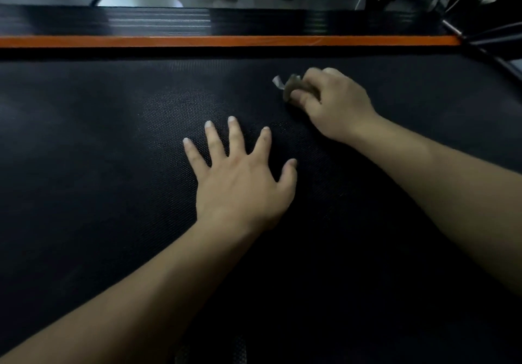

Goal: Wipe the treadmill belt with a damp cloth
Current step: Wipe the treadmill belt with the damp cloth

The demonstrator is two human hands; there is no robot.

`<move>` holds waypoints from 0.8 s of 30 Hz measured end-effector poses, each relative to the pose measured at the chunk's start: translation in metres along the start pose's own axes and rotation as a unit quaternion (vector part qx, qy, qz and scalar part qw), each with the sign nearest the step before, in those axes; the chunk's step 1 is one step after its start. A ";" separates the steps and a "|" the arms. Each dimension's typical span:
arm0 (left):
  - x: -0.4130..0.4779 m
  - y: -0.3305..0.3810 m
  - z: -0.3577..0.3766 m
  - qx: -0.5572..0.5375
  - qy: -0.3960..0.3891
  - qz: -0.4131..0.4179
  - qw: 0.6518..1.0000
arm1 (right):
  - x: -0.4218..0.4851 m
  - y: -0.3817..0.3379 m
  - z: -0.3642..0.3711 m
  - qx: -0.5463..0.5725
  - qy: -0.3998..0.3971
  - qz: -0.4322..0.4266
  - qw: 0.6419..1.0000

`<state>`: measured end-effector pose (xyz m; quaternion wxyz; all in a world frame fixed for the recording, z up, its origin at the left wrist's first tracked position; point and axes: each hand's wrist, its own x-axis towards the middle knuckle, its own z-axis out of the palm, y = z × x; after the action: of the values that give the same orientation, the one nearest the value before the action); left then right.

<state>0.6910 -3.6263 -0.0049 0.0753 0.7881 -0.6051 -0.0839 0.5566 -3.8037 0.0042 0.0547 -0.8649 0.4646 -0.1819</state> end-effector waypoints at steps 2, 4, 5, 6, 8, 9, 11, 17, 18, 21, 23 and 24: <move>0.000 0.001 0.000 0.004 0.004 -0.001 1.000 | 0.010 0.008 -0.004 -0.010 -0.012 -0.017 1.000; 0.000 0.001 0.000 0.004 0.008 -0.004 1.000 | 0.041 0.031 -0.013 -0.036 0.001 0.077 0.996; 0.000 0.001 0.001 0.005 0.009 -0.004 1.000 | 0.055 0.040 -0.018 -0.038 0.014 0.141 0.989; 0.001 0.002 0.001 0.008 0.007 -0.003 1.000 | 0.065 0.043 -0.019 -0.041 0.028 0.187 0.981; 0.001 0.004 0.003 0.014 0.006 -0.001 1.000 | 0.073 0.026 -0.006 -0.056 0.034 0.185 0.980; 0.002 0.004 0.004 0.016 0.008 -0.002 1.000 | 0.071 0.009 0.004 -0.048 0.029 0.150 0.987; 0.003 0.003 0.004 0.014 0.006 -0.005 1.000 | 0.061 -0.021 0.019 -0.003 0.010 0.059 0.998; 0.003 0.001 0.004 0.016 0.007 -0.002 1.000 | 0.072 0.039 -0.011 -0.043 0.050 0.192 0.979; 0.003 0.001 0.004 0.016 0.006 -0.001 1.000 | 0.072 0.051 -0.015 -0.052 0.057 0.225 0.971; 0.002 0.003 0.004 0.016 0.001 -0.001 1.000 | 0.059 0.038 -0.007 -0.048 0.039 0.168 0.984; 0.002 0.002 0.003 0.016 0.004 -0.004 1.000 | 0.043 0.024 -0.003 0.000 -0.003 0.067 0.998; 0.003 0.001 0.003 0.019 0.004 -0.004 1.000 | 0.037 0.025 -0.006 0.002 -0.023 0.038 0.999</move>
<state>0.6902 -3.6292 -0.0075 0.0625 0.7919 -0.6034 -0.0694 0.5531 -3.8478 0.0126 0.0736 -0.8503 0.4957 -0.1606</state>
